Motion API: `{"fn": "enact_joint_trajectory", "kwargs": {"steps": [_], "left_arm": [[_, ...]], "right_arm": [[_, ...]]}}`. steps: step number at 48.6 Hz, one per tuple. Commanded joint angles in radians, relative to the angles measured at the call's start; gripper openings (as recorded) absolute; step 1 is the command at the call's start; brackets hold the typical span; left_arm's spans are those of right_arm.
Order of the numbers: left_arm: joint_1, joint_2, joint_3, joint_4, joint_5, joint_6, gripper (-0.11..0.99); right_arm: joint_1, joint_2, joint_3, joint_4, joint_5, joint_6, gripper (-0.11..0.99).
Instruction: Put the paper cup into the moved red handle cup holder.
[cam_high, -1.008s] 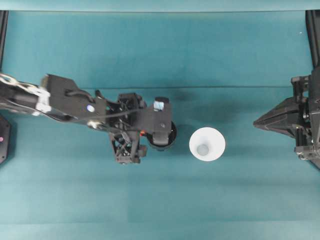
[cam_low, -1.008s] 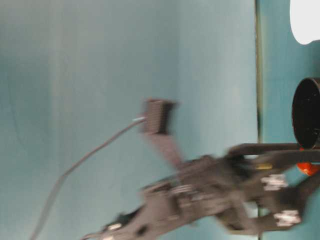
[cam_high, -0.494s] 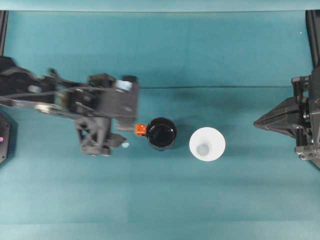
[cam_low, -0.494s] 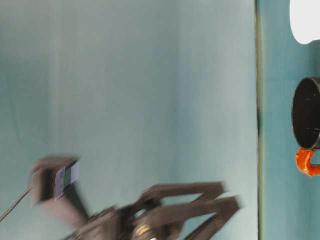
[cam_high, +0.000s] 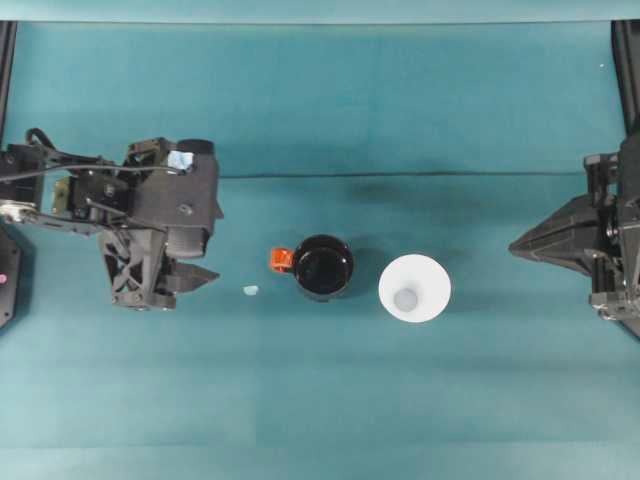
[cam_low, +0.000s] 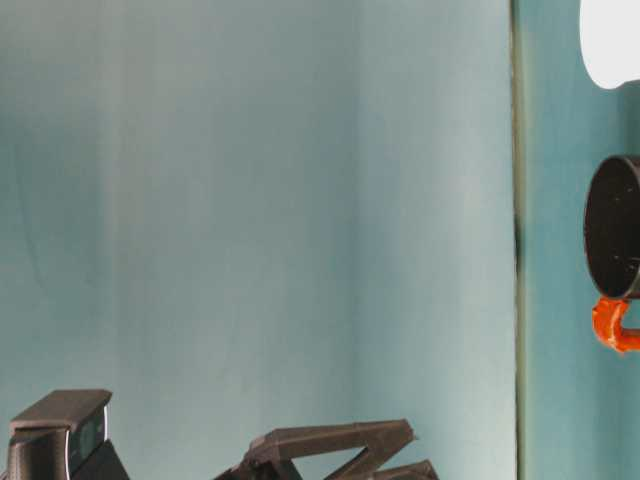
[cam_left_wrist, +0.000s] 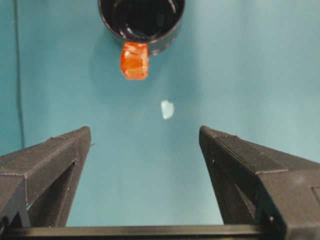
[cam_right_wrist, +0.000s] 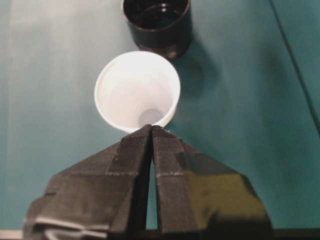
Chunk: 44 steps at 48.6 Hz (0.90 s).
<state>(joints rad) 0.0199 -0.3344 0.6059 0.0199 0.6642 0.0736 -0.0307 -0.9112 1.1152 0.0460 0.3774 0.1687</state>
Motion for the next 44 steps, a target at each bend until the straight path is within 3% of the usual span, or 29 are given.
{"fn": "enact_joint_trajectory", "kwargs": {"steps": [1, 4, 10, 17, 23, 28, 44], "left_arm": [[-0.002, -0.017, -0.009, 0.003, -0.006, 0.0, 0.93], [-0.002, -0.017, -0.008, 0.003, -0.008, 0.0, 0.93], [-0.002, -0.018, -0.006, 0.003, -0.006, 0.0, 0.93], [-0.002, -0.023, -0.003, 0.003, -0.003, 0.0, 0.93], [-0.002, -0.031, 0.005, 0.002, -0.005, -0.002, 0.93], [0.0, -0.038, 0.014, 0.003, -0.003, -0.006, 0.93], [-0.002, -0.066, 0.034, 0.003, -0.006, -0.015, 0.93]], "right_arm": [[-0.014, 0.011, -0.043, 0.012, 0.003, 0.025, -0.07], [-0.025, 0.018, -0.064, 0.026, 0.023, 0.058, -0.05], [-0.044, 0.049, -0.117, 0.029, 0.137, 0.161, 0.02], [-0.046, 0.086, -0.153, 0.029, 0.232, 0.225, 0.31], [-0.044, 0.117, -0.186, 0.029, 0.241, 0.238, 0.69], [-0.048, 0.158, -0.209, 0.026, 0.238, 0.239, 0.92], [-0.054, 0.419, -0.307, 0.028, 0.25, 0.25, 0.9]]}}
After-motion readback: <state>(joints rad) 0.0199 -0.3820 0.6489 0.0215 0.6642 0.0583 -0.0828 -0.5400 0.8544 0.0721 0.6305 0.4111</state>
